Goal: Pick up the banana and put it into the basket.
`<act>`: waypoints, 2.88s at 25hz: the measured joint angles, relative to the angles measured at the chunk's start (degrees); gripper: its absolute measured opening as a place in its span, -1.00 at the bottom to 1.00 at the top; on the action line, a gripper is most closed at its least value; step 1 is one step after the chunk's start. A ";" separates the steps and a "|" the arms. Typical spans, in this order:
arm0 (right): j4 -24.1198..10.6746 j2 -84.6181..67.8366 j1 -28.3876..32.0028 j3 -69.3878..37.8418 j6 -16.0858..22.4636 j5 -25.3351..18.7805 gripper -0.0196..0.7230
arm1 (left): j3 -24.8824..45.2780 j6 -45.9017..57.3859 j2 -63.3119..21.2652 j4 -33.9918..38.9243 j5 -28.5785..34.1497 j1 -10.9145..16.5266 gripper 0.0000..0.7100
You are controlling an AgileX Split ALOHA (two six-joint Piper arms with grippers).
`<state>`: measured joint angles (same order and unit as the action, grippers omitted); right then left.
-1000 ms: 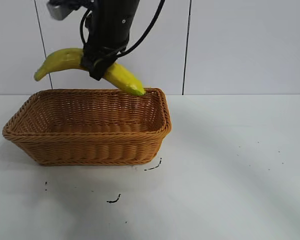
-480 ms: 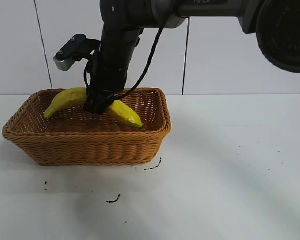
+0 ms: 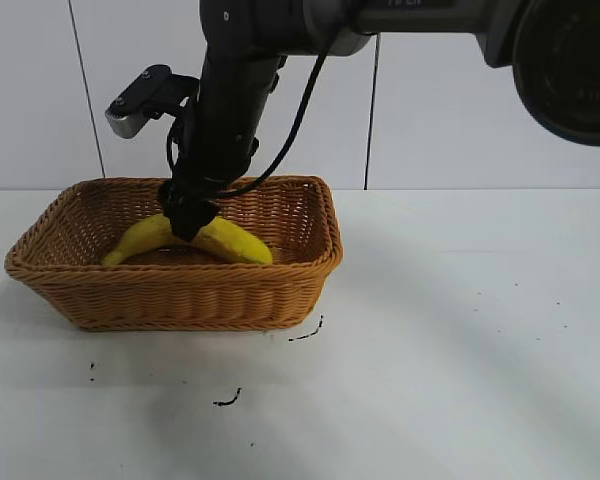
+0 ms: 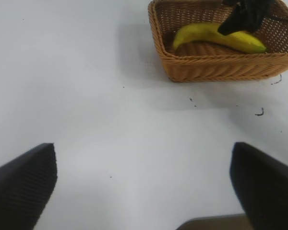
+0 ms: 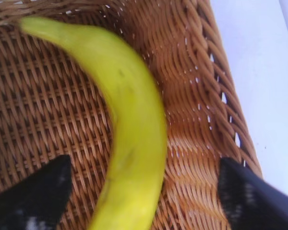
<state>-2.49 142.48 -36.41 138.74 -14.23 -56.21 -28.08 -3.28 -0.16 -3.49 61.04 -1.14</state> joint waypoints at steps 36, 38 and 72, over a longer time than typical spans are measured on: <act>0.59 -19.25 34.65 -17.04 13.42 -13.45 0.91 | 0.00 0.00 0.00 -0.01 0.00 0.00 0.96; 0.59 -25.29 34.65 -24.45 13.42 -13.47 0.91 | 0.00 0.00 0.00 -0.01 0.00 0.00 0.96; 0.66 -136.51 34.65 -110.27 14.73 -2.50 0.91 | 0.00 0.00 0.00 -0.01 0.00 0.00 0.96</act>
<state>-1.84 5.96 -1.76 28.47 0.50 -58.71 -28.08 -3.28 -0.16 -3.51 61.04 -1.14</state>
